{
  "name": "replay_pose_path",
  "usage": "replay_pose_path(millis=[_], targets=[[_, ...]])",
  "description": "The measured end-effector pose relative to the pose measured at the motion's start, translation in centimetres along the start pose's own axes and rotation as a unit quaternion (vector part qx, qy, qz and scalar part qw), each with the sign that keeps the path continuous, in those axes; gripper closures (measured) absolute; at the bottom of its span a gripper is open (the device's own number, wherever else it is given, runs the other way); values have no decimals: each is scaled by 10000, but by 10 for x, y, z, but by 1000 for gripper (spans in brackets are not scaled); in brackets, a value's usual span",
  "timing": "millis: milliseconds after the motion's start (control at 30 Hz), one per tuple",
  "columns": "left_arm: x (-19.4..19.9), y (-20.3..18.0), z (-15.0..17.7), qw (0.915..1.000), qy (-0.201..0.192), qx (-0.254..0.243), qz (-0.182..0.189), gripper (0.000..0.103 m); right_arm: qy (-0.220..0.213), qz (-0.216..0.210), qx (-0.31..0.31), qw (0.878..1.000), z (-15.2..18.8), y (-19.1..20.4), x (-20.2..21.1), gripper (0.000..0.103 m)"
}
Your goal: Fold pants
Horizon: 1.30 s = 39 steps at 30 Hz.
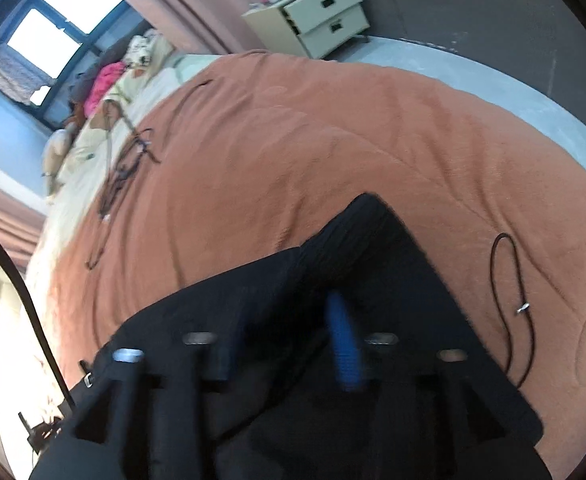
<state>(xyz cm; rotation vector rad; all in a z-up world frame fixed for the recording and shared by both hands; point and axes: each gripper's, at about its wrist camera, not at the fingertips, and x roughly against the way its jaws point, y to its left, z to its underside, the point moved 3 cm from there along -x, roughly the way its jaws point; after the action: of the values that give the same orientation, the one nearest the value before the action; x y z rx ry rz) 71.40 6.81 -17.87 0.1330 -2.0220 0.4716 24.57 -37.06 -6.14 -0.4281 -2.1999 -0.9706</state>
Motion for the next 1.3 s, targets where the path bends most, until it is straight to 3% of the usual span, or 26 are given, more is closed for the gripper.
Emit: replay_pose_path(millis=[33,167,333,433,633,733,867,967,1133,1233,1267,1300], targets=[[1,0,1,10000,-31,-15,32,53,-47,-76,98,9999,2,2,5,30],[5,-4,4,9998,-6,-83,194,53,36,-75,790,9968,21,22,22,29],[9,-14,6,9996,3,-212,191,53,13,-54,1924,9813,45,66,39,29],[9,-17,4,9995,8,-245,193,53,78,-49,2649,9642,59,97,34,29],[6,-19,1,9994,-5,-334,98,64,418,-317,3804,9234,101,146,8,29],[3,-16,-1,9996,22,-246,106,72,706,-215,4376,8961,126,162,-16,29],[-1,-17,1,9994,76,-326,76,85,1010,-224,4891,8661,154,170,-40,29],[-3,-17,1,9993,90,-353,50,87,1186,-209,5080,8529,163,170,-50,29],[-3,-17,0,9991,80,-406,-7,88,1600,6,5514,8187,178,169,-64,29],[-4,-17,0,9989,83,-446,-78,88,1809,276,5581,8094,179,172,-79,50],[-4,-16,0,9989,91,-458,-100,88,1883,289,5593,8068,183,172,-82,65],[-4,-16,-1,9988,104,-463,-111,90,1896,322,5645,8027,188,173,-81,73]])
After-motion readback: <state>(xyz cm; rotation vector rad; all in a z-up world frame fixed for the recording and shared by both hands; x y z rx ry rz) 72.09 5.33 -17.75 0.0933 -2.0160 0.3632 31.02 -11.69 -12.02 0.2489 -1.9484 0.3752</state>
